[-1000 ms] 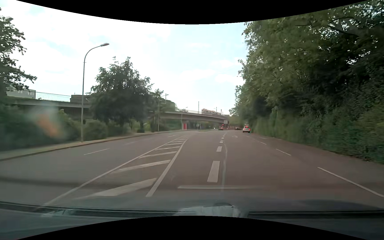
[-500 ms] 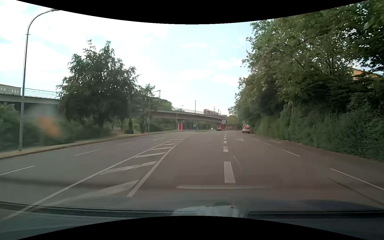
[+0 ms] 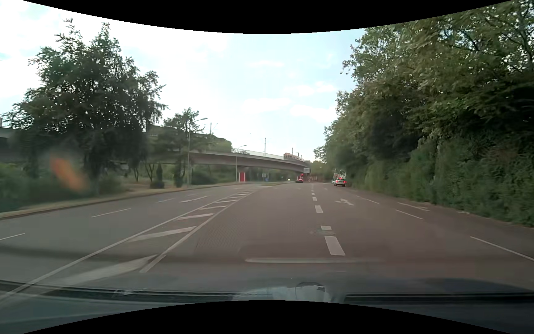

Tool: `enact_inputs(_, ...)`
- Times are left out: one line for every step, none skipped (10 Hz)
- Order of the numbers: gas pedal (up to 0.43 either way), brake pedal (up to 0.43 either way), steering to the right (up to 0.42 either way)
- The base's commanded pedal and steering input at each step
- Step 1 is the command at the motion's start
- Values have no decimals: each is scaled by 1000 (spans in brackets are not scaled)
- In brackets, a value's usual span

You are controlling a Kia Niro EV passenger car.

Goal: Follow the waypoints while adhering to traffic rules and regulations

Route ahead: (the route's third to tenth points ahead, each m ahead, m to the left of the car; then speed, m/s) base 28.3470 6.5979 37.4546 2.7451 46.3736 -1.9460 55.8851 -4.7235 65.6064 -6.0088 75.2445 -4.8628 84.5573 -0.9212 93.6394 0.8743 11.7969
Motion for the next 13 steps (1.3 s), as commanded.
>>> enact_inputs(20, 0, 18)
enact_inputs(20, 0, 18)
enact_inputs(28, 0, 18)
enact_inputs(28, 0, 18)
enact_inputs(28, 0, 17)
enact_inputs(28, 0, 17)
enact_inputs(28, 0, 17)
enact_inputs(28, 0, 17)
enact_inputs(28, 0, 16)
enact_inputs(28, 0, 16)
enact_inputs(28, 0, 16)
enact_inputs(28, 0, 15)
enact_inputs(0, 0, 15)
